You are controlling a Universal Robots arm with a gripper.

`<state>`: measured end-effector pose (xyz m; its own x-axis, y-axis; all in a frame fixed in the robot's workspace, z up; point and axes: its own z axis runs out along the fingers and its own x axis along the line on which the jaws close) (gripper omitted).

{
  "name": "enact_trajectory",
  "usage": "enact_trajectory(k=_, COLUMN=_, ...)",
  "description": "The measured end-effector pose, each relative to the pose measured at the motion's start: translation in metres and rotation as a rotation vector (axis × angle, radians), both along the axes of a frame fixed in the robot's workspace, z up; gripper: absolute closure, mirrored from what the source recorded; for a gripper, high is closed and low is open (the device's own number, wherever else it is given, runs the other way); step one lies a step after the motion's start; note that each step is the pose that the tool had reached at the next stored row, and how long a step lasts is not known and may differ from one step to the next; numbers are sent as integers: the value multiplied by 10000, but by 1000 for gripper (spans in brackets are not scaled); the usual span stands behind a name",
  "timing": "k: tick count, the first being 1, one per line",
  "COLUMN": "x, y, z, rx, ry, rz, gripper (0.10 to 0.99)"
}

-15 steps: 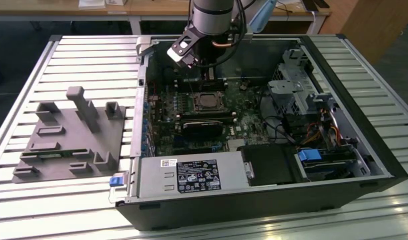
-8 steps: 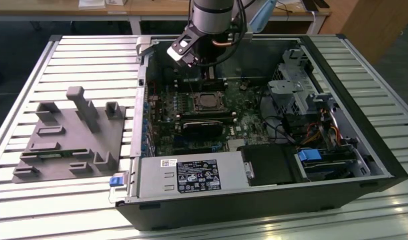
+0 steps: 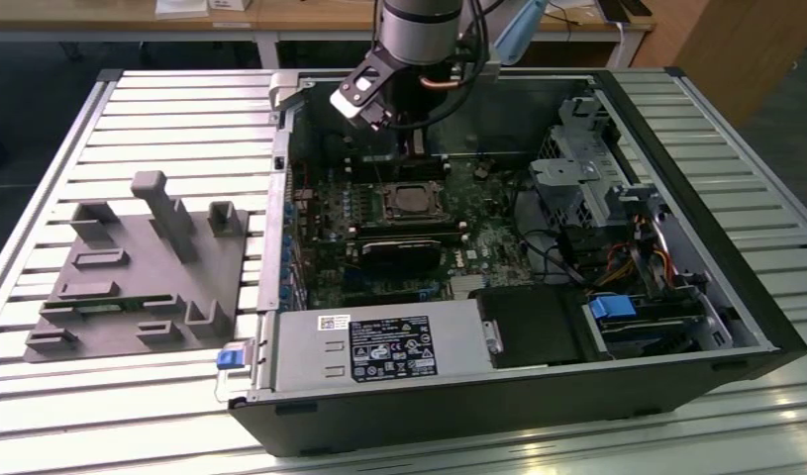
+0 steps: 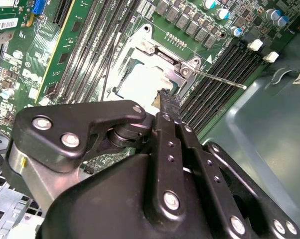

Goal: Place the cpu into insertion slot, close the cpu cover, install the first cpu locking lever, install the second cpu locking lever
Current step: 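Install the first cpu locking lever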

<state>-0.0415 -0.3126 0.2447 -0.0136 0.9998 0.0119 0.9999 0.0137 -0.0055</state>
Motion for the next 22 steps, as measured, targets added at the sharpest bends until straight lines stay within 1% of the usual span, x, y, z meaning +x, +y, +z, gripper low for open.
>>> enact_trajectory(k=7, x=0, y=0, z=33, rx=-1, ry=1, rz=0, gripper=980)
enact_trajectory(k=21, x=0, y=0, z=122, rx=-1, ry=0, rz=0, gripper=980)
enact_trajectory(k=22, x=0, y=0, z=141, rx=-1, ry=1, rz=0, gripper=980)
